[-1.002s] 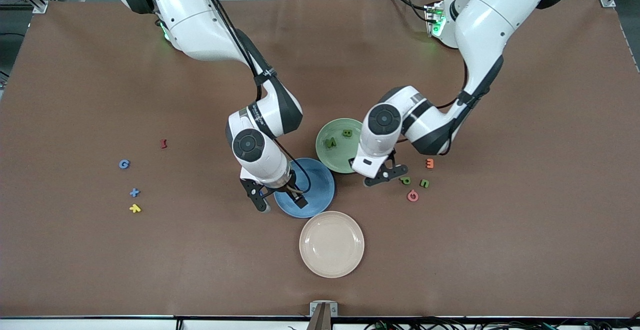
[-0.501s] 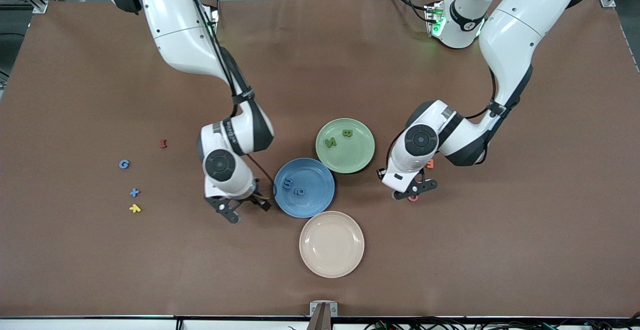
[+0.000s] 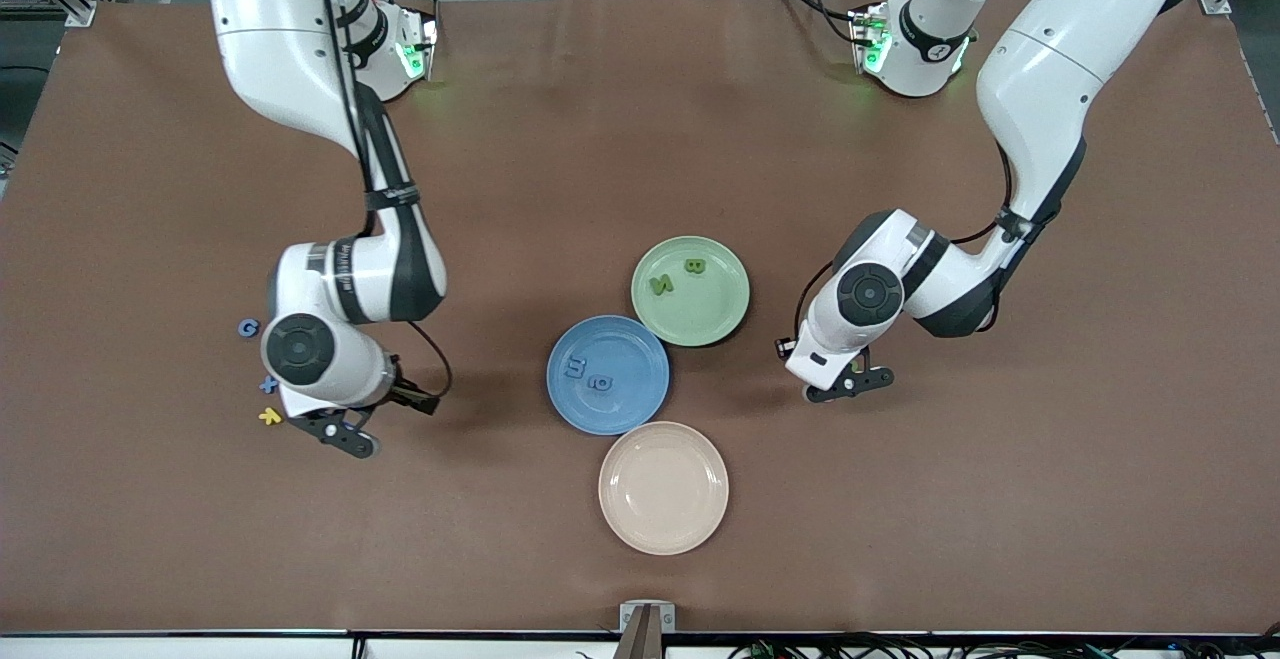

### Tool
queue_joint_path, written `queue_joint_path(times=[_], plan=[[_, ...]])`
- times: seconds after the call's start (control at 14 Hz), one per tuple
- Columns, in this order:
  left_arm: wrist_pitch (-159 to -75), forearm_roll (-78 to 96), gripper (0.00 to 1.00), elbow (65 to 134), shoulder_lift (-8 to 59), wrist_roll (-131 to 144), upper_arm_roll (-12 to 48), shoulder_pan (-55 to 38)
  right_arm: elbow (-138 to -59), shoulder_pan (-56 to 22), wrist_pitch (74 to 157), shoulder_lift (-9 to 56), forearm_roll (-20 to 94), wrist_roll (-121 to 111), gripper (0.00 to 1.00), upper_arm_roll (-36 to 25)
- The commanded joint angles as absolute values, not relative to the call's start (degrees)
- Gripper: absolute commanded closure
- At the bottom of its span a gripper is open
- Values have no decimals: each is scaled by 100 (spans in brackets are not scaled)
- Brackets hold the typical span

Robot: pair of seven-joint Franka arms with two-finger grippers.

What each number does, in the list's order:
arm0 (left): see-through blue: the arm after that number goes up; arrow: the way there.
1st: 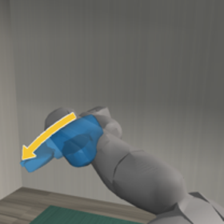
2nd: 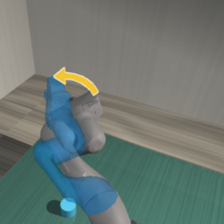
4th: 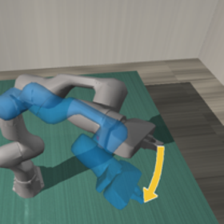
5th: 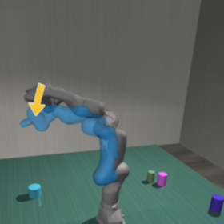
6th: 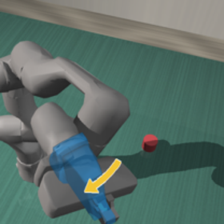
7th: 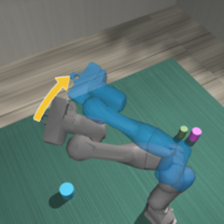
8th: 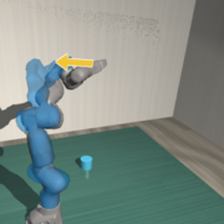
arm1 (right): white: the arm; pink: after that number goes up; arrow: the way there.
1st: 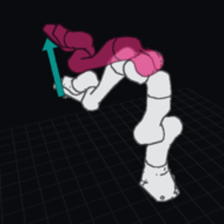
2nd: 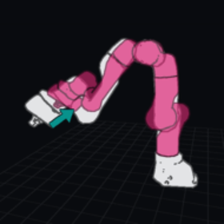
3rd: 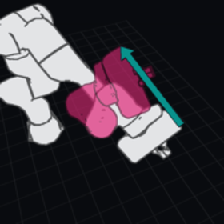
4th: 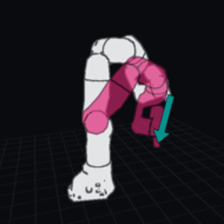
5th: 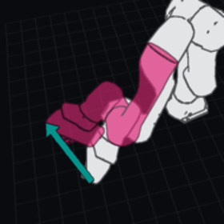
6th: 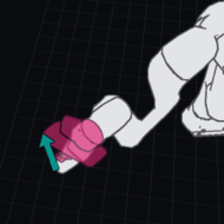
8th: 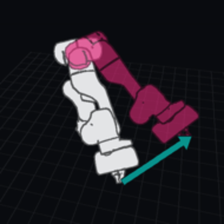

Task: Sort letters by color into matching plates
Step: 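Move the right gripper to the blue X while the left gripper grasps green P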

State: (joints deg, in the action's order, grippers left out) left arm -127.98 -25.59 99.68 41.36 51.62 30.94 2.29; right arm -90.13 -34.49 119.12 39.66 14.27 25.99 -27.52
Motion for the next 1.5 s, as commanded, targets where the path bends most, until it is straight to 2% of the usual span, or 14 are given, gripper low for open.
queue_joint_path(times=[0.0, 0.29, 0.72, 1.14, 1.43], plan=[[-13077, -2602, 43, 10063, 4157, 5010, 3111, 290, -10148, -3113, 12531, 3341, 1345, 1244, 0, -2865], [-13254, -2855, 43, 10063, 4227, 4966, 3111, 369, -10775, -2375, 13446, 3278, 1362, -58, 2, -2857], [-13430, -2883, 43, 10063, 4315, 4975, 3111, 387, -10732, -1680, 13632, 3349, 1756, -395, 10, -2821], [-13518, -3014, 45, 10125, 4359, 5001, 3111, 395, -10609, -1573, 13992, 3752, 2688, -387, 15, -2813], [-13526, -3023, 55, 10125, 4368, 5010, 3111, 395, -10564, -1591, 14124, 3928, 3050, -387, 15, -2725]])
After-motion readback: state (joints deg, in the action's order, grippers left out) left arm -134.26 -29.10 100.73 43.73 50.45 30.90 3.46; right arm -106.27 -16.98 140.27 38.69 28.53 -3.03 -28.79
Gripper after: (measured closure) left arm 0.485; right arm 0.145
